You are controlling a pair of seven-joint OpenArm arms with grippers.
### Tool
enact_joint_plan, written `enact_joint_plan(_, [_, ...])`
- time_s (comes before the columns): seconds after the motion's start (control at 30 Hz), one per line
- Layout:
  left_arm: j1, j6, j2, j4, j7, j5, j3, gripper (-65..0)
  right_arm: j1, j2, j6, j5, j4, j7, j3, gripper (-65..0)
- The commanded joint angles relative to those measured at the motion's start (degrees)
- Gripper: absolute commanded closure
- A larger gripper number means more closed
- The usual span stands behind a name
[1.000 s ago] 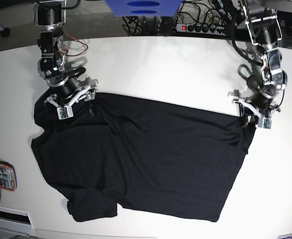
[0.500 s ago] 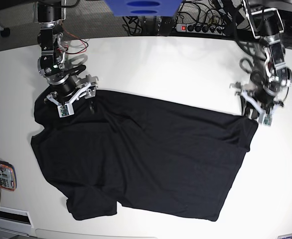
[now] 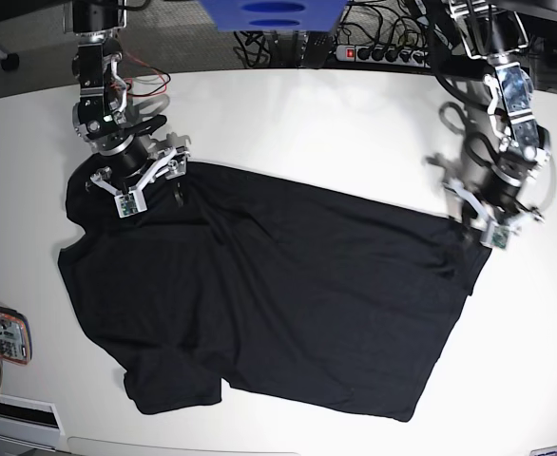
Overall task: Fold the T-shirt properly
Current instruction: 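Lift the held edge with both grippers and drag it away from the hem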
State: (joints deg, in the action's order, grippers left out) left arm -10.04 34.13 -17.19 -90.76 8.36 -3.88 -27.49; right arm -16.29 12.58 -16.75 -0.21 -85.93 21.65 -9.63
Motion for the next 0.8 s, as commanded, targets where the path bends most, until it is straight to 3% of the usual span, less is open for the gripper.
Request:
enact_joint_plan(0.0, [-0.8,0.0,-0.3,-2.8,-2.5,-2.2,-1.7,-18.9,-0.5,0.6,-0.9,-1.9,-1.2,3.3,0.4,-56.5])
enact_joint_plan(0.13, [-2.2,0.0,-0.1,-7.5,-7.2,-12.2,-1.5,-18.9,-0.5,0.7,-0.9,-3.4,-3.9,3.5,0.3,-56.5])
enact_joint_plan(0.4, [-4.3,0.0,-0.5,-10.7,-16.4,-27.4,0.5,-18.9,-0.4,1.0,-0.9,-24.6,-12.5,3.5,1.1,-56.5])
enact_joint_plan(0.57, [-4.3,0.0,-1.7,-10.5,-20.0,-36.9,2.0,-18.9,-0.5,1.0,-0.9,-32.4,-19.6,3.5,6.3,-56.5])
enact_joint_plan(0.77, [-5.0,0.0,-2.9,-9.9,-20.4,-40.4,4.4,-18.9,-3.3,1.2,-0.9,-39.0,-24.9,3.5,11.5,-56.5])
